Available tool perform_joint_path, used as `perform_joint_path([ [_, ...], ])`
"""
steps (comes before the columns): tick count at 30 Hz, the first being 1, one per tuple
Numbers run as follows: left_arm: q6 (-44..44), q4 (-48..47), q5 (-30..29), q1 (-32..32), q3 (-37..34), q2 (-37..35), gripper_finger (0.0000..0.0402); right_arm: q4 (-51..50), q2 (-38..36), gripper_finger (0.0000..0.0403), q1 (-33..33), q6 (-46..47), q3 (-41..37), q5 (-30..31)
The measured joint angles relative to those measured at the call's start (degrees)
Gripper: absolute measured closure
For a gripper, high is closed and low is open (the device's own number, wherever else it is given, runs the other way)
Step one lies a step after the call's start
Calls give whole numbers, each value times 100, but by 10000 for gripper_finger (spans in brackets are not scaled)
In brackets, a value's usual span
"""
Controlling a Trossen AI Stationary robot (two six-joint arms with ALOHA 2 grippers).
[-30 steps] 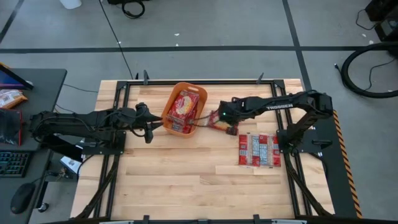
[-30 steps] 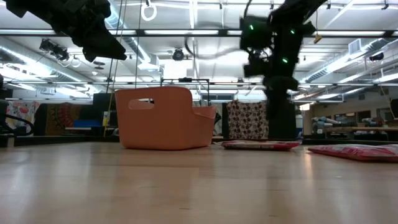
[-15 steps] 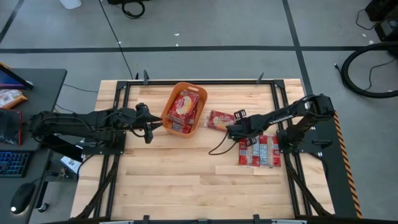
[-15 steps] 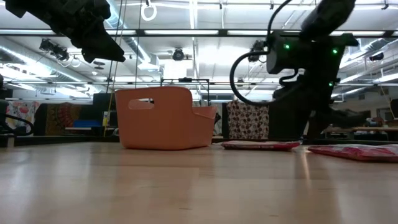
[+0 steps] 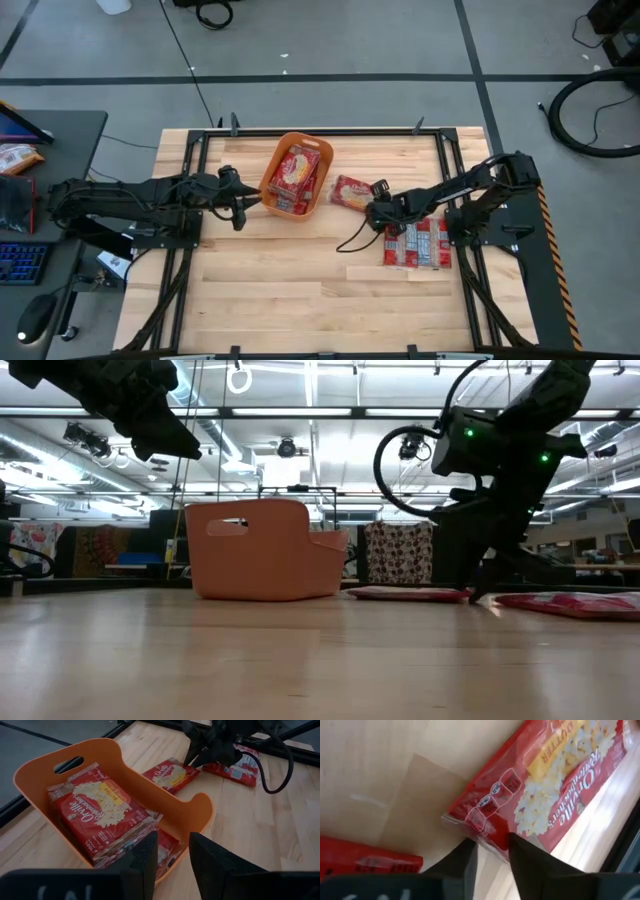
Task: Sort popcorn bags into baskets
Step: Put the red popcorn pack into the orange bin
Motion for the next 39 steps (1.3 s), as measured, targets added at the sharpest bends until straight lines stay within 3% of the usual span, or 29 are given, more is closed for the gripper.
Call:
perform_joint_path([
  [7, -2, -1, 0, 0, 0, 0, 285, 155, 10, 390, -63, 57, -75, -148],
  [17, -115, 0, 55, 1, 0, 0, 285, -132, -492, 396, 66, 623, 554, 197],
  [28, -155, 61, 151, 1, 0, 0, 285, -824, -1525, 400, -370, 2468, 2187, -1124],
  [34, -155, 391, 149, 1, 0, 0, 285, -986, -1356, 401, -402, 2405, 3189, -1076],
  [39, -147, 460, 147, 1, 0, 0, 285, -484, -984, 401, -407, 1711, 3685, -1045],
])
